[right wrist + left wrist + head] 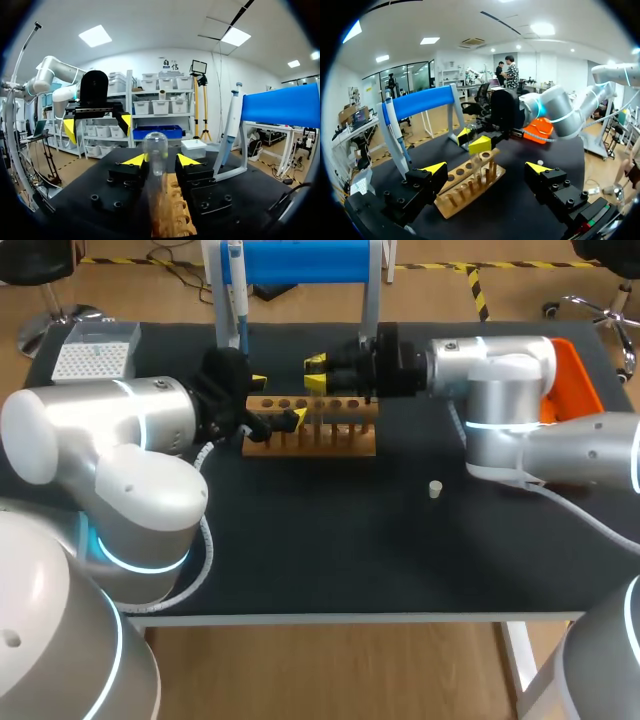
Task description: Invert the test tube, pick up the pipette, mount the tip to pipette, aspirate from beaker and dispense into the tube, eject the tip, return the pipette, and cap with the stopper.
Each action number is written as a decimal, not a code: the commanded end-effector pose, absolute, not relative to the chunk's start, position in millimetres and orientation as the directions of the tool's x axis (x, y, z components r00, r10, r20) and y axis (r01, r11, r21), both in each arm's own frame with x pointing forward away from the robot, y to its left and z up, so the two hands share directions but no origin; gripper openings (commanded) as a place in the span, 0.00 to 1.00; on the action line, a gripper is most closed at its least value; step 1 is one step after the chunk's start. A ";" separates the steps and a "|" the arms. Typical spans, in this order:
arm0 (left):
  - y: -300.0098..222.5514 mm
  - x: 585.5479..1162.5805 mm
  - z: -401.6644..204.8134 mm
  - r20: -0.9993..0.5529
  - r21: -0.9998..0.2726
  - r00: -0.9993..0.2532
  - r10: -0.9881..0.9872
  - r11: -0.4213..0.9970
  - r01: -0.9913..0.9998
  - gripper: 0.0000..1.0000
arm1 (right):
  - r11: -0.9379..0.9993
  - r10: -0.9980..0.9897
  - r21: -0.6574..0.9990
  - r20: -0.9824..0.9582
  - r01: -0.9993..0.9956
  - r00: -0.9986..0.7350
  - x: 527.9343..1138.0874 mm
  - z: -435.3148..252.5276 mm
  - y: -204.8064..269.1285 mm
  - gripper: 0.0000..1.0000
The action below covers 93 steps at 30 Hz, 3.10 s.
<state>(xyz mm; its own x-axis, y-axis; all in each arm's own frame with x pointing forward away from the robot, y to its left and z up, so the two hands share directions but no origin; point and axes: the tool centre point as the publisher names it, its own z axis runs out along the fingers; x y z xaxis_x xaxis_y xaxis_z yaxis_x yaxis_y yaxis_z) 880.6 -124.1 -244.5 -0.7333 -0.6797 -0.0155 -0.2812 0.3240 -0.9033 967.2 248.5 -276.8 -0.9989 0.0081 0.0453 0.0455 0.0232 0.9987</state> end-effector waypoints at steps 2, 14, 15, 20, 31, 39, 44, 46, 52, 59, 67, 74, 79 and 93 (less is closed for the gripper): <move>-123.6 881.2 -244.0 -0.013 -0.902 -0.736 -0.676 0.325 -0.283 1.00 | 0.023 0.006 0.999 0.046 0.046 -0.999 967.8 -277.5 249.1 0.00; -123.6 881.2 -244.0 -0.013 -0.902 -0.736 -0.676 0.325 -0.283 1.00 | 0.026 -0.009 0.999 0.039 0.038 -0.999 958.8 -272.1 249.0 0.00; -123.6 881.2 -244.0 -0.013 -0.902 -0.736 -0.676 0.325 -0.283 1.00 | 0.025 -0.009 0.999 0.038 0.038 -0.999 958.5 -271.5 248.9 0.00; -123.6 881.2 -244.0 -0.013 -0.902 -0.736 -0.676 0.325 -0.283 1.00 | 0.024 -0.010 0.999 0.025 0.025 -1.000 957.3 -268.7 247.8 0.00; -123.6 881.2 -244.0 -0.013 -0.902 -0.736 -0.676 0.325 -0.283 1.00 | 0.017 -0.008 1.000 0.007 0.007 -1.000 955.8 -258.6 247.0 0.00; -123.6 881.2 -244.0 -0.013 -0.902 -0.736 -0.676 0.325 -0.283 1.00 | 0.019 -0.013 1.000 0.000 0.000 -1.000 952.1 -251.9 246.3 0.00; -123.6 881.2 -244.0 -0.013 -0.902 -0.736 -0.676 0.325 -0.283 1.00 | 0.021 -0.014 1.000 0.001 0.001 -1.000 952.2 -246.6 245.6 0.00; -123.6 881.2 -244.0 -0.013 -0.902 -0.736 -0.676 0.325 -0.283 1.00 | 0.022 -0.012 1.000 0.000 -0.001 -1.000 951.6 -244.3 244.9 0.00; -123.6 881.2 -244.0 -0.013 -0.902 -0.736 -0.676 0.325 -0.283 1.00 | 0.021 -0.012 1.000 -0.008 -0.008 -1.000 949.9 -237.8 243.5 0.00; -123.6 881.2 -244.0 -0.013 -0.902 -0.736 -0.676 0.325 -0.283 1.00 | 0.019 -0.006 1.000 -0.009 -0.009 -1.000 949.0 -229.5 241.5 0.00; -123.6 881.2 -244.0 -0.013 -0.902 -0.736 -0.676 0.325 -0.283 1.00 | 0.014 -0.001 1.000 -0.006 -0.006 -1.000 949.6 -220.0 240.1 0.00; -123.6 881.2 -244.0 -0.013 -0.902 -0.736 -0.676 0.325 -0.283 1.00 | 0.011 0.000 1.000 -0.003 -0.003 -1.000 949.3 -212.1 239.6 0.00; -123.6 881.2 -244.0 -0.013 -0.902 -0.736 -0.676 0.325 -0.283 1.00 | 0.007 0.002 1.000 -0.006 -0.006 -1.000 947.9 -205.7 237.5 0.00; -123.6 881.2 -244.0 -0.013 -0.902 -0.736 -0.676 0.325 -0.283 1.00 | 0.009 0.014 1.000 0.011 0.011 -1.000 936.6 -178.7 222.0 0.00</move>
<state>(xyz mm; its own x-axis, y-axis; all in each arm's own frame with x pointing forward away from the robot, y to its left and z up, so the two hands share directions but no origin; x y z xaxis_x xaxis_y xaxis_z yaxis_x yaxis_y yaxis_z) 880.2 -124.4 -244.6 -0.7327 -0.6804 -0.0163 -0.2804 0.3235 -0.9037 945.1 230.0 -187.4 -0.9999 0.0022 0.0098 0.0097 -0.0039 0.9999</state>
